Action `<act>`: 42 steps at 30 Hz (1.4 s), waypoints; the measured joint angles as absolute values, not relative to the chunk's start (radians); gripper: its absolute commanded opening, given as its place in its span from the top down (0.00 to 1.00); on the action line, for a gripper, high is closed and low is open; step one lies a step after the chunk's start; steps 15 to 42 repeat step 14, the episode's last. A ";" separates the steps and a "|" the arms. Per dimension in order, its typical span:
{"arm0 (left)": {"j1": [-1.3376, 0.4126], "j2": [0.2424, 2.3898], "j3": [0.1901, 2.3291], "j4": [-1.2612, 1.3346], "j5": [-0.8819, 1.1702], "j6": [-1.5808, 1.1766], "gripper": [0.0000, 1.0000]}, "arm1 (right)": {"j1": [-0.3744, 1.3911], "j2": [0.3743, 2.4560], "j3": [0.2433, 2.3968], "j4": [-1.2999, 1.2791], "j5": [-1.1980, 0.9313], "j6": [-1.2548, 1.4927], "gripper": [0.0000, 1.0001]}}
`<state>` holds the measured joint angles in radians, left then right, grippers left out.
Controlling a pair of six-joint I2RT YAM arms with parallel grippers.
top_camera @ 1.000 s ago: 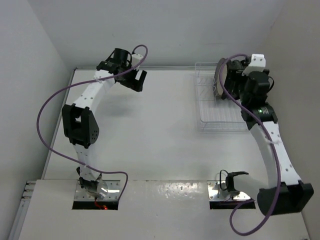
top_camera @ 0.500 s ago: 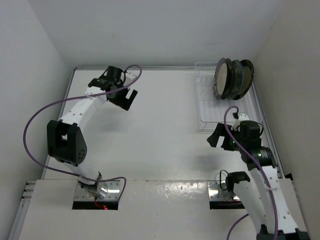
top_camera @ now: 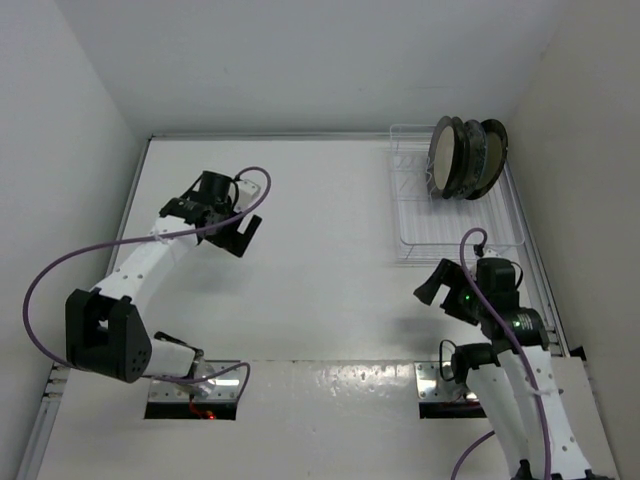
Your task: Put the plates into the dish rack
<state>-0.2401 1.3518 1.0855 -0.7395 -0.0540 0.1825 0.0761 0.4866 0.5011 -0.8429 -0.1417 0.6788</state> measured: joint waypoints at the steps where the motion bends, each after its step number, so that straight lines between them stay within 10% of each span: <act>1: -0.240 1.343 1.079 -0.735 -0.054 0.183 0.01 | 0.076 0.483 0.501 -0.843 -0.142 0.683 0.00; 42: -0.234 1.301 1.042 -0.710 -0.033 0.183 0.01 | 0.076 0.438 0.499 -0.855 -0.129 0.729 0.00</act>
